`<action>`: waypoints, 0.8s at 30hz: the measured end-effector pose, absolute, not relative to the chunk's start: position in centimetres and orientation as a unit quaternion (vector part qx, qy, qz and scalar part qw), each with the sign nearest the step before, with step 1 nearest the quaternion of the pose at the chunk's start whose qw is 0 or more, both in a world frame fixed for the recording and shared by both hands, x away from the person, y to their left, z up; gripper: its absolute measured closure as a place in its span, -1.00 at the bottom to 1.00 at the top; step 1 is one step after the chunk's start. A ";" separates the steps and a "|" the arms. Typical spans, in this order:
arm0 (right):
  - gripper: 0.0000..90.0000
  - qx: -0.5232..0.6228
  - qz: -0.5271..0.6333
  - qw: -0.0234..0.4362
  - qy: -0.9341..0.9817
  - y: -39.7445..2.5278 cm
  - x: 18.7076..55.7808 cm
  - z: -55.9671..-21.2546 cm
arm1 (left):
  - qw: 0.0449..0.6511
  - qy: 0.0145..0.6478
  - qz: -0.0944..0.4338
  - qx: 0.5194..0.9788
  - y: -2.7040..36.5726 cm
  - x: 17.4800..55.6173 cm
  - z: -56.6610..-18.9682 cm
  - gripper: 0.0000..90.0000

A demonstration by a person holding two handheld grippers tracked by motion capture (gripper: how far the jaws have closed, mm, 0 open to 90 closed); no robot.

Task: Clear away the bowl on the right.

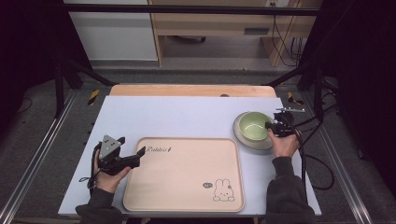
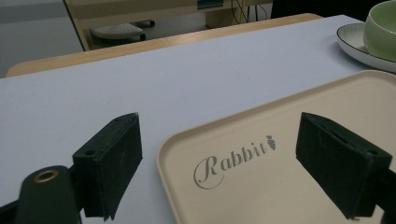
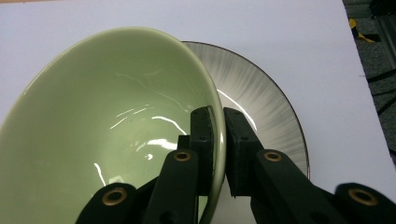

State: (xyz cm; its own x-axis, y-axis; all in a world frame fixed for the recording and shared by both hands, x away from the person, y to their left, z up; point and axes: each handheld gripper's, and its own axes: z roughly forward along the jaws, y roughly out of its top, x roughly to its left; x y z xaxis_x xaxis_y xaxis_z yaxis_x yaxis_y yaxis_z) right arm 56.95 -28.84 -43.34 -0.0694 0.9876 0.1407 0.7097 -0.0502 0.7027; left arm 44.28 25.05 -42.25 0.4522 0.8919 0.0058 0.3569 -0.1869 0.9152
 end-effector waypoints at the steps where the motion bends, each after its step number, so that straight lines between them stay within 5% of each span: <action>1: 0.85 0.648 0.325 0.214 0.655 -28.8 57.0 -43.3 | 0.464 0.437 0.288 0.715 25.1 44.3 -42.2 -0.69; 24: 0.84 0.621 0.375 0.215 0.654 -28.7 55.3 -40.7 | 0.472 0.433 0.288 0.712 25.1 44.1 -42.0 -0.69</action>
State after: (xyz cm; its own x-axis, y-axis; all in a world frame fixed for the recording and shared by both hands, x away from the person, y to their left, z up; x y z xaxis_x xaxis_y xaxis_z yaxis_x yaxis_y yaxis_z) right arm 55.27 -28.68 -40.66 -0.1368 0.9732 0.1850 0.6503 -0.0526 0.7579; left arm 44.09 25.05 -41.99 0.4598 0.8880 0.0023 0.3444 -0.1807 0.9212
